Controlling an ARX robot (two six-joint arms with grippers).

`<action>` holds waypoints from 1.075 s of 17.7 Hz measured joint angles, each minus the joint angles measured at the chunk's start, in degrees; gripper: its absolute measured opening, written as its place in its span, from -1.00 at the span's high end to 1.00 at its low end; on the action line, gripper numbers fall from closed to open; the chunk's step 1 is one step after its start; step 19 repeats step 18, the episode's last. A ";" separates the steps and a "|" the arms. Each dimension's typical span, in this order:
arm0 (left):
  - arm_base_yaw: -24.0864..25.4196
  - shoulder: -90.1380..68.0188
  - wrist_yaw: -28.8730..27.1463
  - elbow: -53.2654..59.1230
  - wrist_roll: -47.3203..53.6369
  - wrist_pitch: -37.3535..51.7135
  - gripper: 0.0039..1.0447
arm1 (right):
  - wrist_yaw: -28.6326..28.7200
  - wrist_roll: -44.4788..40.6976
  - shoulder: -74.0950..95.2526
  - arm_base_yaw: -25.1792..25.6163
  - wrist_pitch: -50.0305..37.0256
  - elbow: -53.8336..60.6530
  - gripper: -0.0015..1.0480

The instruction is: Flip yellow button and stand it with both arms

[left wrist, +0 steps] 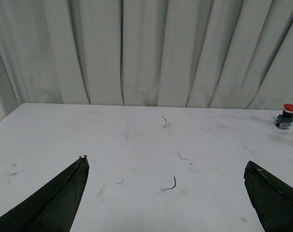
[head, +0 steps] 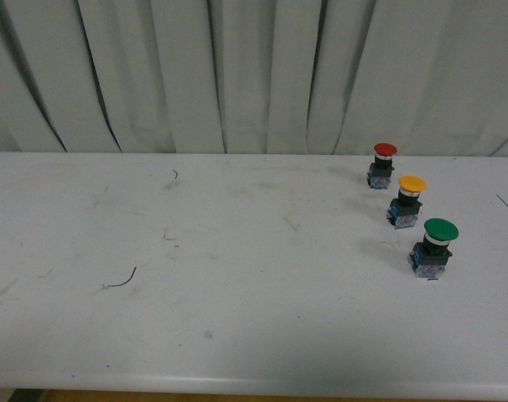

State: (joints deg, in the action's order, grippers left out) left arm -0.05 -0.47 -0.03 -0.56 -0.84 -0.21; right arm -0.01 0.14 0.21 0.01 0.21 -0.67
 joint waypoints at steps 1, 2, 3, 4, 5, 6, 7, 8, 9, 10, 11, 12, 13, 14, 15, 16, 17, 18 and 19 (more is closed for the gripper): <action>0.00 0.00 0.00 0.00 0.00 0.00 -0.88 | 0.00 0.00 0.00 0.00 -0.02 0.00 -0.46; 0.00 0.00 0.00 0.00 0.00 0.00 -0.88 | 0.00 0.00 0.00 0.00 -0.02 0.00 -0.64; 0.00 0.00 0.00 0.00 0.00 0.00 -0.88 | 0.00 0.00 0.00 0.00 -0.02 0.00 -0.86; 0.00 0.00 0.00 0.00 0.00 0.02 -0.88 | 0.00 0.02 0.00 0.00 -0.02 0.00 -0.89; 0.00 0.00 0.00 0.00 0.00 0.00 -0.88 | -0.02 0.00 0.00 0.00 -0.02 0.00 -0.86; 0.00 0.00 0.00 0.00 0.02 0.00 -0.88 | 0.00 0.00 0.00 0.00 -0.02 0.00 -0.87; 0.00 0.00 0.00 0.00 0.00 0.00 -0.88 | -0.02 0.00 0.00 0.00 0.00 0.00 -0.87; 0.00 0.00 0.00 0.00 0.02 0.00 -0.88 | -0.02 0.00 0.00 0.00 -0.02 0.00 -0.87; 0.00 0.00 0.00 0.00 0.02 0.00 -0.88 | 0.00 0.00 0.00 0.00 -0.02 0.00 -0.87; 0.00 0.00 -0.02 0.00 0.00 0.00 -0.88 | 0.00 0.00 0.00 0.00 -0.02 0.00 -0.87; 0.00 0.00 0.00 0.00 0.02 0.00 -0.88 | 0.00 0.00 0.02 0.00 -0.02 0.00 -0.87; 0.00 0.00 0.00 0.00 0.00 0.00 -0.88 | -0.02 0.02 0.00 0.00 -0.02 0.00 -0.87; 0.00 0.00 0.00 0.00 0.00 0.00 -0.88 | -0.02 0.00 0.00 0.00 -0.02 0.00 -0.87; 0.00 0.00 0.00 0.00 0.02 0.00 -0.88 | 0.00 0.00 0.00 0.00 0.00 0.00 -0.87; 0.00 0.00 0.00 0.00 0.02 0.00 -0.88 | 0.00 0.00 0.00 0.00 -0.02 0.00 -0.87; 0.00 0.00 0.00 0.00 0.00 0.00 -0.88 | -0.02 0.00 0.00 0.00 -0.02 0.00 -0.87; 0.00 0.00 -0.02 0.00 0.00 0.00 -0.88 | 0.00 0.00 0.00 0.00 -0.02 0.00 -0.87; 0.00 0.00 0.00 0.00 0.00 0.00 -0.88 | 0.00 0.00 0.00 0.00 -0.02 0.00 -0.87; 0.00 0.00 0.00 0.00 0.00 0.00 -0.88 | 0.00 0.00 0.00 0.00 -0.02 0.00 -0.87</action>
